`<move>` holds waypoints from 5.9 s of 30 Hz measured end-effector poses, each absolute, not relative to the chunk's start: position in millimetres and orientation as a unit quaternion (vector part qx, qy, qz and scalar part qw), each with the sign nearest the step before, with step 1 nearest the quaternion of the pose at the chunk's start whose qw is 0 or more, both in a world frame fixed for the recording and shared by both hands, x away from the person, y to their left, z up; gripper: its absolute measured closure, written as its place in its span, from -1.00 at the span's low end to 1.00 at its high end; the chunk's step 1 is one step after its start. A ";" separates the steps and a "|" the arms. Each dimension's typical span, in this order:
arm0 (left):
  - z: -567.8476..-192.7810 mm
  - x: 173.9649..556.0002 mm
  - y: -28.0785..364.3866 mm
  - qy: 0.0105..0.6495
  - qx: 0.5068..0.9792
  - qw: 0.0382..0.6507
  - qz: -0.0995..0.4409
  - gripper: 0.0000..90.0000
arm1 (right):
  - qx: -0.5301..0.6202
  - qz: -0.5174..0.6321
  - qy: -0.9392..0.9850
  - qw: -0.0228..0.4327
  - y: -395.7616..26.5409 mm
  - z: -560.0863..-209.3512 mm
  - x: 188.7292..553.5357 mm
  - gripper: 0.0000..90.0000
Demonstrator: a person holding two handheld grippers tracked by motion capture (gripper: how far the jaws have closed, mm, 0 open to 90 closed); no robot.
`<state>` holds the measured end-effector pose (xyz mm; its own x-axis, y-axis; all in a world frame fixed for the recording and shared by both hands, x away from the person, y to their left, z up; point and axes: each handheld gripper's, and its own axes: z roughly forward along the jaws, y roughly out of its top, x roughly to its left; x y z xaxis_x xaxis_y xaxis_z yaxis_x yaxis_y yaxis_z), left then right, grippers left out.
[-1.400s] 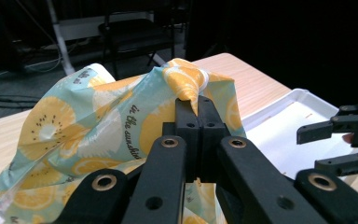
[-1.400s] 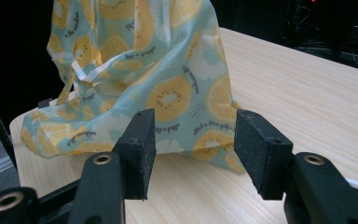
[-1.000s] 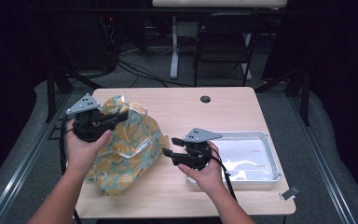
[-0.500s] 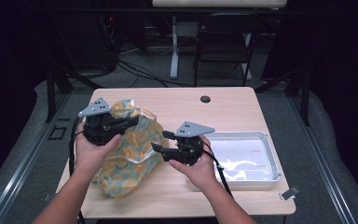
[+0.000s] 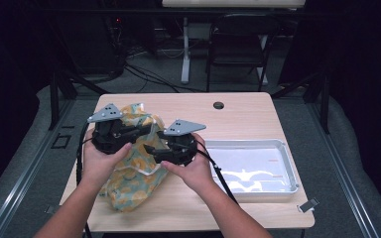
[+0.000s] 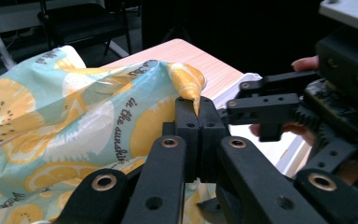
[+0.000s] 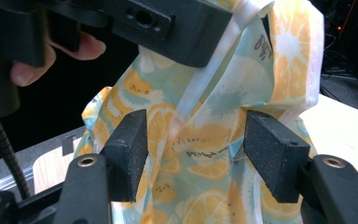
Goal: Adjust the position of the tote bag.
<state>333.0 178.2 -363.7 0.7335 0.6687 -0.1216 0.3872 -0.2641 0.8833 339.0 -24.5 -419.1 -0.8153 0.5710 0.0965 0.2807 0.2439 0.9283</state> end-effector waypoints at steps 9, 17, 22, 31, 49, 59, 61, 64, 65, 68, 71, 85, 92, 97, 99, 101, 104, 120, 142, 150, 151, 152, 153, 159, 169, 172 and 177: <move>-364.0 333.5 173.4 0.331 0.787 0.503 0.134 1.00 | 0.287 0.548 0.778 0.113 -17.8 -422.6 346.1 0.11; -364.5 333.9 172.1 0.331 0.786 0.505 0.133 1.00 | 0.284 0.539 0.782 0.129 -16.1 -419.3 345.4 0.74; -365.1 334.4 172.4 0.331 0.786 0.504 0.134 1.00 | 0.283 0.535 0.786 0.126 -16.8 -419.8 346.6 0.98; -362.9 332.2 180.5 0.336 0.778 0.514 0.136 0.68 | 0.276 0.535 0.789 0.127 -19.1 -418.3 345.7 1.00; -362.1 305.8 251.7 0.369 0.730 0.541 0.197 0.04 | 0.292 0.533 0.782 0.139 -40.2 -415.2 347.9 1.00; -402.6 300.3 288.5 0.419 0.717 0.521 0.198 0.01 | 0.304 0.532 0.776 0.146 -51.2 -415.1 349.8 1.00; -408.2 298.6 291.3 0.423 0.715 0.521 0.195 0.01 | 0.306 0.533 0.775 0.145 -52.9 -416.0 350.6 1.00; -414.8 296.3 294.4 0.431 0.713 0.518 0.195 0.00 | 0.308 0.533 0.775 0.144 -54.3 -416.8 351.3 1.00; -417.5 295.8 295.2 0.435 0.711 0.516 0.196 -0.01 | 0.308 0.534 0.774 0.144 -54.6 -417.0 351.4 1.00; -426.6 295.5 296.6 0.447 0.711 0.506 0.196 -0.01 | 0.310 0.535 0.773 0.144 -55.0 -416.9 351.1 1.00; -433.9 295.0 296.1 0.453 0.712 0.499 0.196 -0.01 | 0.310 0.535 0.773 0.145 -55.7 -416.6 350.9 1.00; -461.5 297.3 294.1 0.477 0.736 0.434 0.206 0.94 | 0.314 0.533 0.773 0.143 -61.8 -422.8 349.7 1.00; -467.4 293.4 295.3 0.473 0.743 0.430 0.201 1.00 | 0.321 0.523 0.778 0.135 -67.9 -437.5 344.4 1.00; -475.2 292.5 296.8 0.478 0.745 0.423 0.192 1.00 | 0.330 0.511 0.784 0.126 -69.0 -453.8 341.8 1.00; -480.1 292.4 296.9 0.480 0.747 0.419 0.189 1.00 | 0.332 0.501 0.789 0.123 -68.3 -461.9 340.6 1.00; -484.7 292.4 298.6 0.484 0.748 0.416 0.184 1.00 | 0.335 0.494 0.793 0.121 -67.3 -469.8 339.8 1.00; -493.5 293.2 302.2 0.491 0.747 0.410 0.178 1.00 | 0.339 0.478 0.802 0.116 -64.6 -481.8 339.0 1.00; -522.0 296.0 307.4 0.514 0.747 0.396 0.147 1.00 | 0.341 0.444 0.823 0.094 -64.4 -514.0 331.1 0.74; -519.2 288.7 308.8 0.503 0.748 0.404 0.154 1.00 | 0.287 0.508 0.804 0.111 -85.3 -455.4 290.2 0.25; -521.0 288.8 307.8 0.501 0.752 0.400 0.153 1.00 | 0.272 0.515 0.803 0.127 -58.7 -443.7 315.7 0.06; -521.4 288.9 307.4 0.501 0.753 0.399 0.152 1.00 | 0.271 0.514 0.804 0.127 -55.0 -442.4 318.6 0.06; -521.5 289.1 307.3 0.499 0.755 0.397 0.151 1.00 | 0.270 0.515 0.804 0.126 -51.0 -441.5 321.3 0.05; -521.3 289.3 306.9 0.499 0.756 0.395 0.150 1.00 | 0.267 0.511 0.807 0.126 -47.3 -440.1 324.2 0.03; -521.5 289.6 306.9 0.497 0.757 0.396 0.153 1.00 | 0.253 0.492 0.824 0.124 -20.2 -438.5 341.0 0.00; -522.4 290.0 309.0 0.497 0.758 0.394 0.155 1.00 | 0.229 0.454 0.853 0.114 14.5 -445.7 363.3 0.14; -522.8 289.9 308.8 0.497 0.758 0.393 0.157 1.00 | 0.234 0.446 0.859 0.092 18.0 -450.1 367.5 0.47; -523.3 290.2 308.8 0.495 0.760 0.391 0.156 1.00 | 0.232 0.443 0.862 0.083 19.6 -451.2 370.9 0.93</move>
